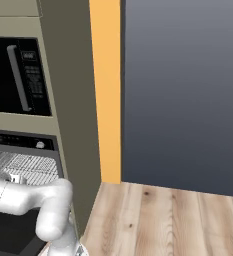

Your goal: Take the fish from the oven and place it on the plate on the counter.

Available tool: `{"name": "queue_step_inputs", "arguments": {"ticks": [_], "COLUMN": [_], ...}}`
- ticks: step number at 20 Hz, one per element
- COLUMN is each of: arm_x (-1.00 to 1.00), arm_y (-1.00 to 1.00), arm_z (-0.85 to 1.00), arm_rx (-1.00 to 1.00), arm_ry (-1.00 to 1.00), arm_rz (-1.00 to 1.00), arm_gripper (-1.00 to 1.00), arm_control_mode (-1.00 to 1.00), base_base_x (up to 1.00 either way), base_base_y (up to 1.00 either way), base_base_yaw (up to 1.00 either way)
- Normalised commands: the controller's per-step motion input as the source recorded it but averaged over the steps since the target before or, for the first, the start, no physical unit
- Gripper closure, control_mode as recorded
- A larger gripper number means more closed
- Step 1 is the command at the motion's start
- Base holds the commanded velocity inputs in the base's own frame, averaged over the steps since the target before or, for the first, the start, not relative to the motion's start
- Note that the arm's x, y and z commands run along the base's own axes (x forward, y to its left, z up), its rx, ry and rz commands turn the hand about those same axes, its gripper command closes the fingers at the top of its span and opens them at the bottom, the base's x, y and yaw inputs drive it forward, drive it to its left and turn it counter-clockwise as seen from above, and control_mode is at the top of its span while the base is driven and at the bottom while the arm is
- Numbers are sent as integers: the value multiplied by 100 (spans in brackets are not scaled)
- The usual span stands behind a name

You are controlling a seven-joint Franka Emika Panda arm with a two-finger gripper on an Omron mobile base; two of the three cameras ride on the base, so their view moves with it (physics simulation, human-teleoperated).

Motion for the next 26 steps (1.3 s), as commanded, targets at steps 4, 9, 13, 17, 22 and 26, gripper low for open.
{"name": "queue_step_inputs", "arguments": {"ticks": [4,9,13,17,22,26], "arm_x": [45,50,45,13,-2,-16], "arm_y": [5,4,0,4,4,5], "arm_z": [13,-26,-57,-62,-62,-94], "arm_rx": [0,0,0,0,0,0], "arm_ry": [3,1,0,0,4,-2], "arm_rz": [0,0,0,0,0,0], "arm_gripper": [-100,-100,-100,-100,-100,-100], "arm_control_mode": [-100,-100,-100,-100,-100,-100], "base_base_x": [0,0,0,0,0,0], "base_base_y": [0,0,0,0,0,0], "base_base_yaw": [0,0,0,0,0,0]}}
